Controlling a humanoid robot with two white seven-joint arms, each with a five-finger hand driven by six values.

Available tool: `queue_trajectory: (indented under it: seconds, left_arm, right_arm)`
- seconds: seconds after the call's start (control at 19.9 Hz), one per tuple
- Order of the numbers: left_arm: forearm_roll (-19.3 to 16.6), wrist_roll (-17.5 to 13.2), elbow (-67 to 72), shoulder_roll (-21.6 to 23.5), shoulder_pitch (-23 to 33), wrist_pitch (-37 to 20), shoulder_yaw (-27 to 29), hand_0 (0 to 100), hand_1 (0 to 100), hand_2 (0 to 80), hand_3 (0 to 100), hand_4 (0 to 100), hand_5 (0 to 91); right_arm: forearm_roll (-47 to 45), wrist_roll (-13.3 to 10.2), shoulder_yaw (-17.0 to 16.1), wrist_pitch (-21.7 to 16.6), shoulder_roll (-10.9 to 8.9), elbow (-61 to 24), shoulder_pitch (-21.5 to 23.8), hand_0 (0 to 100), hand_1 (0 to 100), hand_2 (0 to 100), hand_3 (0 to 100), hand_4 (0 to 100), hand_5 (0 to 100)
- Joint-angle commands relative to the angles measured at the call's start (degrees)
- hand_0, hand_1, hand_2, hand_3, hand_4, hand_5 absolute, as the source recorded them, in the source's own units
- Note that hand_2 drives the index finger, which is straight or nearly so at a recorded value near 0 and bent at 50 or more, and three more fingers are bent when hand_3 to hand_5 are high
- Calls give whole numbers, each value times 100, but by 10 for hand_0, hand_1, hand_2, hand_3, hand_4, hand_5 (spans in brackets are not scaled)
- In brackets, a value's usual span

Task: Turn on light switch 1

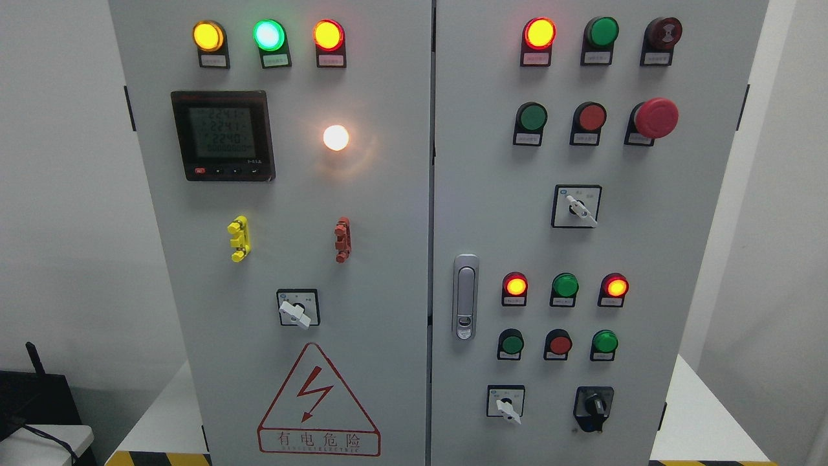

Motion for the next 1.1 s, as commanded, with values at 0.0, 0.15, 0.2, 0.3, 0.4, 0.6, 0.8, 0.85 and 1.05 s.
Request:
queue_trajectory:
  seconds: [0.0,0.15,0.2,0.3,0.4,0.6,0.8,0.85,1.05]
  left_arm:
    - [-42,-34,3890,386,258,383,345,295,74,0,0,49,0]
    - [-24,-43,4507,325,206,631,-236,342,103,0,0,29,0]
    - [-33,-43,4683,308,162,666,-481,364,105,0,0,32,0]
    - [-16,-87,5130,237,-162,972,-1105,374,119,0,0,30,0]
    - [-24,-78,5404,88,-391,1306,-1615,382,131,0,0,23,0]
    - [-42,-52,5414,-70,-628,1895,-2240,401,137,0,0,0,0]
    - [-42,10,5361,-176,-963,2423,-2286,413,105,0,0,0,0]
    - [-42,10,5361,-185,-989,2433,-2286,415,100,0,0,0,0]
    - [-42,54,5379,-194,-1051,2433,-2294,422,87,0,0,0,0]
  right_arm:
    - [-106,-3,0,-1,0,4,0,120,389,0,0,0,0]
    - [-106,-3,0,-1,0,-4,0,120,389,0,0,0,0]
    - [-97,-3,0,-1,0,-5,0,120,389,0,0,0,0]
    - [-97,-3,0,-1,0,4,0,120,389,0,0,0,0]
    - [-106,6,0,-1,0,4,0,120,389,0,0,0,0]
    - [-106,-3,0,-1,0,-4,0,120,389,0,0,0,0]
    - [-106,-3,0,-1,0,4,0,120,389,0,0,0,0]
    - [-97,-3,0,-1,0,-4,0,120,389,0,0,0,0]
    - [-97,-3,0,-1,0,4,0,120,389,0,0,0,0]
